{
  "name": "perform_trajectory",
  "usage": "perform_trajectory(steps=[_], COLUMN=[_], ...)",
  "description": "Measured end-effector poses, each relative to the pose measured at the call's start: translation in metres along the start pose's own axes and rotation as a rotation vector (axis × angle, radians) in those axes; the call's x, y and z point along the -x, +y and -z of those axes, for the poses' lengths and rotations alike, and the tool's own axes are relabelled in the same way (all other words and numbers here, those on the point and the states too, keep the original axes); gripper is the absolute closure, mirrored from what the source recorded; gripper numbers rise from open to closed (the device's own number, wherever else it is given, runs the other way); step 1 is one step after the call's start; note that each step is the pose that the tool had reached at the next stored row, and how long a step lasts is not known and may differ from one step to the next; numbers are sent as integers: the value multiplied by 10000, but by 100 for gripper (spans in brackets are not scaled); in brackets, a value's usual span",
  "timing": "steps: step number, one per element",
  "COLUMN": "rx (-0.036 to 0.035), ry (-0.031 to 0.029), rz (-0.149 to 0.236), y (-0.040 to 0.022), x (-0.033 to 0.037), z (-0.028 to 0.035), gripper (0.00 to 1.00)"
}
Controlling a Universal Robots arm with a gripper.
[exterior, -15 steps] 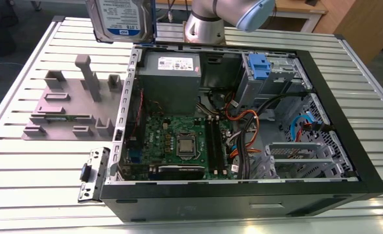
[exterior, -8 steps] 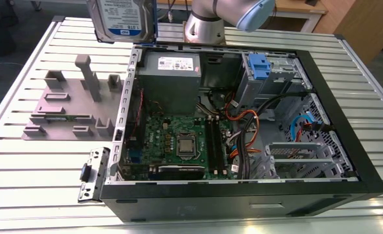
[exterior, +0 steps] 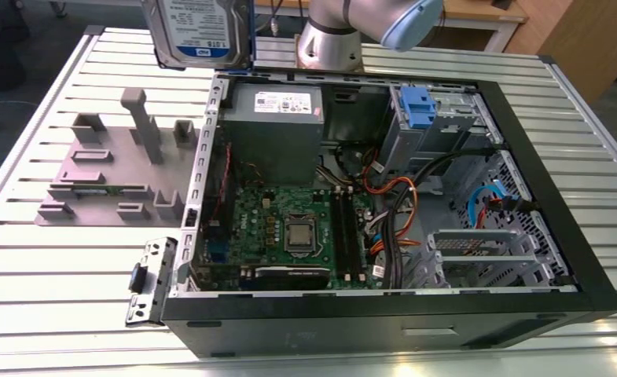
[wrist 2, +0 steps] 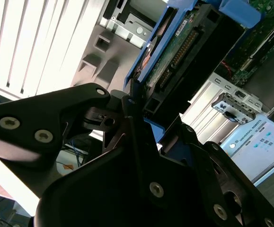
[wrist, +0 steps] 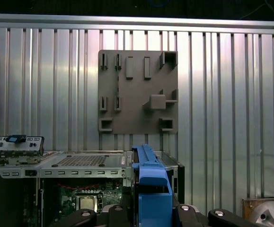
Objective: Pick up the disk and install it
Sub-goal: 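Pick up the disk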
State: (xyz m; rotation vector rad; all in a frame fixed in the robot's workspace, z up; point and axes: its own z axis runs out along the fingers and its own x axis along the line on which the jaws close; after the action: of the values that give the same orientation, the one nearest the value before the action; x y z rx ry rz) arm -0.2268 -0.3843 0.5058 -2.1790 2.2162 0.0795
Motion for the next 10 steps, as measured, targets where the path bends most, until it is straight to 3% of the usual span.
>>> perform_trajectory(steps=[10], rx=[0], ry=[0], rz=[0], y=[-27], x=[0], z=[0], gripper=[64])
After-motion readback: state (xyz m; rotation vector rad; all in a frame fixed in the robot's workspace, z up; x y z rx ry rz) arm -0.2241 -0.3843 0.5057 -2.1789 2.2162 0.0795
